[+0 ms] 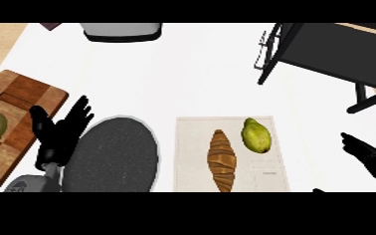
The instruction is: Pick the croissant from the placemat and place it in the tiered shelf
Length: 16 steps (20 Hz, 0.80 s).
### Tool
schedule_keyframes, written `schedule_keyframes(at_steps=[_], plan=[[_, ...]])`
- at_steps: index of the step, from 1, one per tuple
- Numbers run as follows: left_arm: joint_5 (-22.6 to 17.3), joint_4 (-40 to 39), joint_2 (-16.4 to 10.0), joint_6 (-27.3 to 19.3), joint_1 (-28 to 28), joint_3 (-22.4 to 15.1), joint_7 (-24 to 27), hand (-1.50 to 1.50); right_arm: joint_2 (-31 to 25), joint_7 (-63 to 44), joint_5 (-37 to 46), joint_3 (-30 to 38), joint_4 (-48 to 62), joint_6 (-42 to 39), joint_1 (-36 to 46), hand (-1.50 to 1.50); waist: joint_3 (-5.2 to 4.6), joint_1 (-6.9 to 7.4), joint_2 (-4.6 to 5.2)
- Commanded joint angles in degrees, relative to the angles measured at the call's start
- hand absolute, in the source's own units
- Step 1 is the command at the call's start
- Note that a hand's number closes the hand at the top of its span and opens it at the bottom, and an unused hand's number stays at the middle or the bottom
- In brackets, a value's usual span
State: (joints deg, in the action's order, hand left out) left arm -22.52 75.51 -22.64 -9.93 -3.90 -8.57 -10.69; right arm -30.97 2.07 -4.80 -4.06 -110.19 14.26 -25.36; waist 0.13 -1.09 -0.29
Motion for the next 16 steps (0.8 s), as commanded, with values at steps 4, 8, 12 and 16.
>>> schedule_keyframes(at_steps=[4, 8, 12, 16], plan=[[-0.15, 0.93, 0.09, 0.44, 0.35, 0.8, -3.23, 0.0, -3.88, -13.04, 6.05, -6.63, -17.75, -2.8, -5.64, -1.5, -0.22, 0.78, 0.2], [1.21, 3.39, 1.64, -1.9, -0.57, -1.0, -6.23, 0.0, -8.24, -27.68, 11.46, -9.72, -25.29, -3.88, -3.18, -1.5, -0.25, 1.28, 0.2], [0.47, 1.51, 1.09, 1.92, 1.32, 0.17, -2.5, 0.0, -6.31, -47.01, 18.06, -13.94, -28.21, -1.35, 5.78, -1.5, -0.35, 2.33, 0.48], [2.08, 1.9, 0.65, 0.87, 1.74, 0.39, -2.63, 0.0, -2.53, -61.25, 27.3, -21.43, -28.24, -1.58, 14.54, -1.5, -0.34, 2.56, 0.39]])
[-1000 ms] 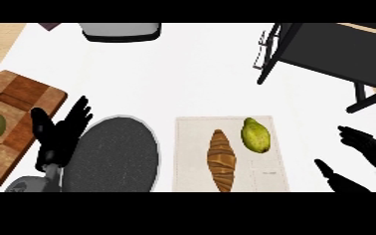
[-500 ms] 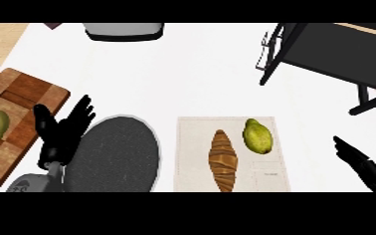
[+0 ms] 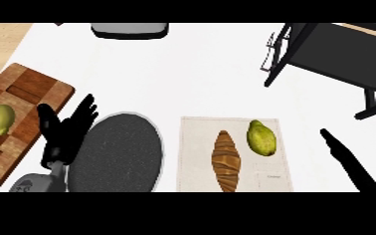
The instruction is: Pick the croissant from the placemat and place it in the tiered shelf
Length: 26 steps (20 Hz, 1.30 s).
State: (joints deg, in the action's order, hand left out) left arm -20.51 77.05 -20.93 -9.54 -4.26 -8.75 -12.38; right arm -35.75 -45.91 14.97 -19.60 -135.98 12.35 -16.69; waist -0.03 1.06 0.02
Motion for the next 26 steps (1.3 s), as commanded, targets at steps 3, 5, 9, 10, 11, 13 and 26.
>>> schedule_keyframes(at_steps=[3, 5, 9, 10, 11, 13, 26], plan=[[1.16, -3.01, 1.52, -0.11, -2.16, -0.7, -1.27, 0.0, 4.48, -19.19, 13.83, -9.38, 5.39, -1.34, 13.75, -1.5, -0.24, 0.27, 0.33], [2.42, -1.53, 2.96, -1.67, -0.88, -1.88, -1.36, 0.0, 8.75, -26.79, 14.63, -10.71, 6.31, -3.36, 19.7, -1.5, -0.17, 0.23, 0.17], [1.34, -2.68, 2.63, -0.72, -2.86, -0.18, -2.89, 0.0, 15.75, -27.04, 16.67, -14.23, 17.27, -6.0, 24.84, -1.5, -0.1, -0.13, 0.23], [0.19, -0.1, 0.46, 2.57, 3.06, 0.19, -1.0, 0.0, 15.14, -30.52, 15.64, -13.04, 13.88, -8.71, 25.21, -1.5, -0.1, 0.09, 0.0], [1.92, -3.2, 3.07, -0.97, -1.11, -0.06, -1.07, 0.0, 15.45, -29.3, 17.66, -16.12, 16.59, -8.82, 23.86, -1.5, -0.12, -0.55, 0.12], [2.09, -1.1, 1.79, -0.17, 0.85, 0.33, -1.57, 0.0, 18.76, -30.31, 16.52, -14.84, 18.92, -10.62, 28.09, -1.5, -0.05, -0.31, 0.03], [3.07, -0.37, 3.64, 0.94, 3.52, 0.64, 0.59, 0.0, 29.81, -29.62, 31.26, -17.95, 31.8, -10.28, 25.33, -1.5, -0.01, -0.74, -0.02]])
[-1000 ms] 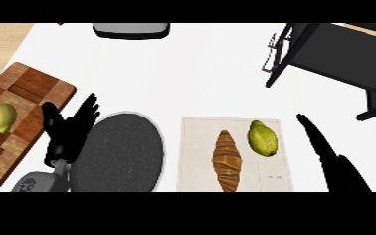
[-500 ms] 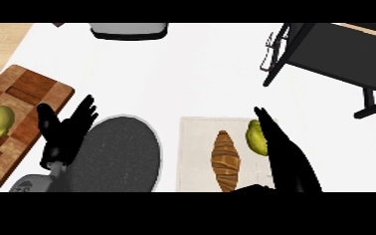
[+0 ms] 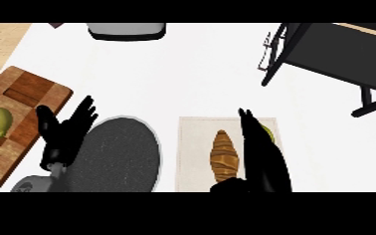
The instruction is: Pick the croissant from the placemat and place it in the tiered shelf
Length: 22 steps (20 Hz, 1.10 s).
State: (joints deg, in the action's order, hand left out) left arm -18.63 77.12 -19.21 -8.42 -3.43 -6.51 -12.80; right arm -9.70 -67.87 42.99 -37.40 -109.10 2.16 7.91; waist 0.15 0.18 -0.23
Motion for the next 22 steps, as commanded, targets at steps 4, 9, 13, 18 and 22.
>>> schedule_keyframes(at_steps=[4, 9, 13, 18, 22], plan=[[-0.67, -2.08, -0.02, 2.54, -0.26, 1.59, -0.38, 0.0, 6.33, -7.61, 5.08, 1.41, 4.51, -2.5, 0.2, -1.5, -0.18, -0.14, 0.24], [1.63, -0.36, 1.05, 0.94, 0.63, 0.57, -1.95, 0.0, 7.52, -4.44, 8.36, 1.96, 6.75, -1.75, -3.09, -1.5, -0.16, -0.19, 0.19], [1.99, 3.1, 1.15, 0.74, 3.4, 0.48, -2.09, 0.0, 9.56, -5.39, 11.01, 3.23, 9.25, -3.11, -2.07, -1.5, -0.15, 0.13, 0.13], [1.95, -0.51, 2.16, 2.38, 1.63, 2.03, -0.77, 0.0, 9.63, -0.59, 14.55, 5.17, 12.26, -2.69, -4.25, -1.5, -0.16, -0.21, 0.21], [2.31, -1.95, 1.16, 4.66, 2.43, 3.81, -0.14, 0.0, 9.66, 2.85, 13.94, 5.49, 16.16, 2.64, -3.53, -1.5, -0.15, -0.06, 0.25]])
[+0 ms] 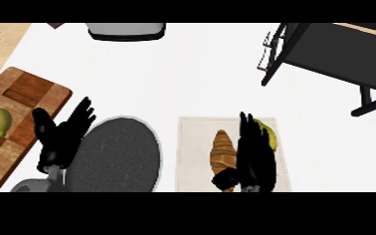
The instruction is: Pick the croissant from the placemat and place it in the tiered shelf
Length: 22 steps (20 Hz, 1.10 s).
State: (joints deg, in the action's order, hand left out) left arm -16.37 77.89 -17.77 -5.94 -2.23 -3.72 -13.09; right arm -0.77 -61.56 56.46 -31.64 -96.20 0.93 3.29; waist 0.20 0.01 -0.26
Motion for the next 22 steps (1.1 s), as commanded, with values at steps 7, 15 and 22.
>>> schedule_keyframes(at_steps=[7, 15, 22], plan=[[2.44, 0.41, 1.91, 1.34, 1.44, 1.28, -1.65, 0.0, 0.75, 4.95, -1.96, 4.76, 9.96, 6.65, 3.36, -1.5, -0.19, 0.12, 0.26], [3.55, -1.86, 3.22, 1.26, 0.66, 1.03, -1.24, 0.0, 0.75, 8.19, -7.41, -1.43, 13.92, -1.71, 6.34, 1.5, -0.2, 0.31, 0.31], [3.82, 4.84, 3.04, 2.43, 3.18, 2.43, -5.02, 0.0, 0.75, 9.82, -7.99, -4.23, 12.74, 4.66, 5.94, 1.5, -0.19, 0.23, 0.22]])
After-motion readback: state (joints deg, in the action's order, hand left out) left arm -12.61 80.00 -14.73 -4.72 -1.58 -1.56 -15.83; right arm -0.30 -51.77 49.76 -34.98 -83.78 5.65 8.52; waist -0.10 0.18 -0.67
